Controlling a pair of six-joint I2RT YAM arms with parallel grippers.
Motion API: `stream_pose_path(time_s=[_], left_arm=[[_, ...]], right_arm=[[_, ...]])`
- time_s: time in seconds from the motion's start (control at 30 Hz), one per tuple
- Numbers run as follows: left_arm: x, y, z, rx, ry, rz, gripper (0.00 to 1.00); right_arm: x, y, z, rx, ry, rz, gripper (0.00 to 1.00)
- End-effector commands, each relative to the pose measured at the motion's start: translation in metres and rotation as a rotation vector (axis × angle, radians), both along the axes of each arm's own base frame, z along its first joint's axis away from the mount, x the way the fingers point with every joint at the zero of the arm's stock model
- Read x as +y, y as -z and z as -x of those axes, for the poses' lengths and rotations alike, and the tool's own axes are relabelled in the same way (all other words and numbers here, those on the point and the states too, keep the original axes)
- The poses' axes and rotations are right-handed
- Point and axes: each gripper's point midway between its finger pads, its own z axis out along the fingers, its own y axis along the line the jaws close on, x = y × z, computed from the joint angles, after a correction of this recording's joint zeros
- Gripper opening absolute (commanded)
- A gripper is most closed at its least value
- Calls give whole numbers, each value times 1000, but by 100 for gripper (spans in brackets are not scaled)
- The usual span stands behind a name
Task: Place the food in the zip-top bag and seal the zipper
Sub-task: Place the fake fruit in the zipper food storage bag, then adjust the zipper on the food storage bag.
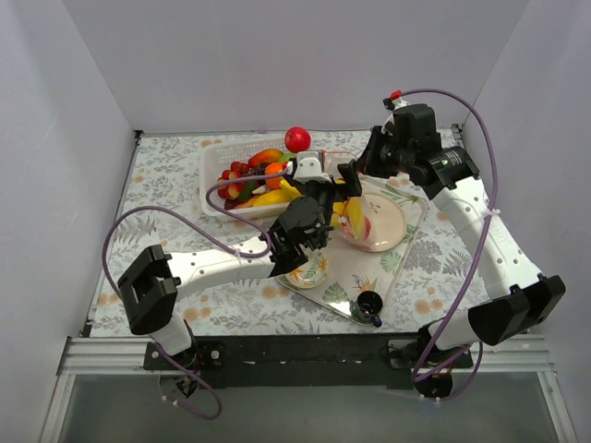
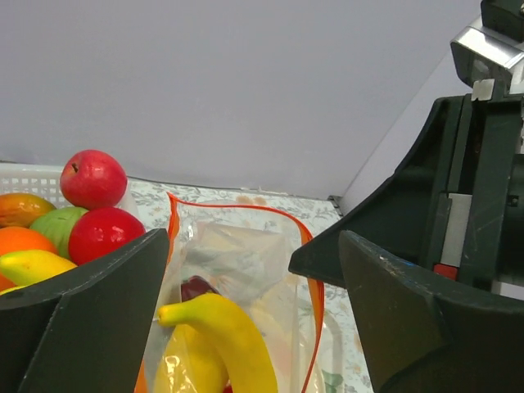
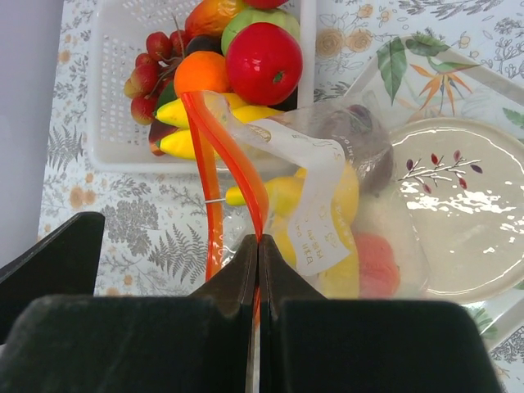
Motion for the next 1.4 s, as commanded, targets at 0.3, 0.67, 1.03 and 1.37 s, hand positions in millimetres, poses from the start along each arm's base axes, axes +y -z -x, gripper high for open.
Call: stream_pose_path(time_s=[0.3, 0.67, 1.03, 1.37], left_arm=[[62, -23, -9, 411, 93, 177, 49], [9, 54, -9, 702, 313, 262, 33], [6, 81, -22, 744, 241, 242, 43], [7, 95, -27, 762, 208, 230, 42]], right_arm=[[-32, -56, -25, -128, 24, -115, 1], [-23, -53, -25, -100, 11, -160, 1], [-23, -61, -20, -116, 12, -180, 1], [-26, -64, -20, -126, 17, -163, 1]])
